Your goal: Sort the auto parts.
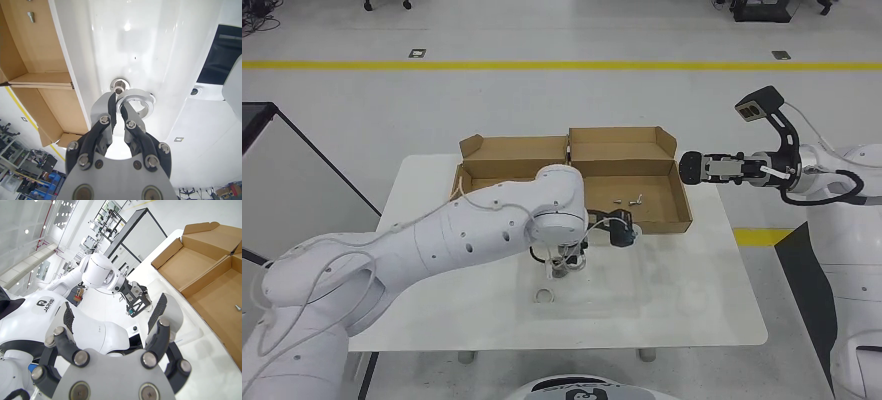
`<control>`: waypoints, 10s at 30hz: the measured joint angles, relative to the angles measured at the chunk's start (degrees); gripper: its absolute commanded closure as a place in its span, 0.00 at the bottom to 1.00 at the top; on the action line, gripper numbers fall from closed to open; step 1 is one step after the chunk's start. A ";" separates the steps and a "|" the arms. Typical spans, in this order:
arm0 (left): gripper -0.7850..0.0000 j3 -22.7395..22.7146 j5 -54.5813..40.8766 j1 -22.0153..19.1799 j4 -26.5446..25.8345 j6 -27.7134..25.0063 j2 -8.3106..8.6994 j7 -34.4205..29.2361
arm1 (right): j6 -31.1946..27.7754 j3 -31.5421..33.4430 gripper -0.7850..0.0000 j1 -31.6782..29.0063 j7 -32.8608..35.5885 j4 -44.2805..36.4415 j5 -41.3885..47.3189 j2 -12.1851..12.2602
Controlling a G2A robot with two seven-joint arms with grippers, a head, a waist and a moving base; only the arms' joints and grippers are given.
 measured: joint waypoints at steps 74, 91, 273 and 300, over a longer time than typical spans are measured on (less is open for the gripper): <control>1.00 -44.77 -13.22 28.28 -11.46 -37.07 19.98 81.23 | 0.00 0.00 0.00 0.00 0.00 0.00 0.00 0.00; 1.00 -45.14 -16.14 29.67 -12.19 -36.76 19.59 83.60 | 0.00 0.00 0.00 0.00 0.00 0.00 0.00 0.00; 1.00 -18.97 15.32 0.21 48.58 -16.53 -6.23 27.11 | 0.00 0.00 0.00 0.00 0.00 0.00 0.00 0.00; 1.00 -14.54 13.80 -2.04 61.22 -19.62 -12.36 25.95 | 0.00 0.00 0.00 0.00 0.00 0.00 0.00 0.00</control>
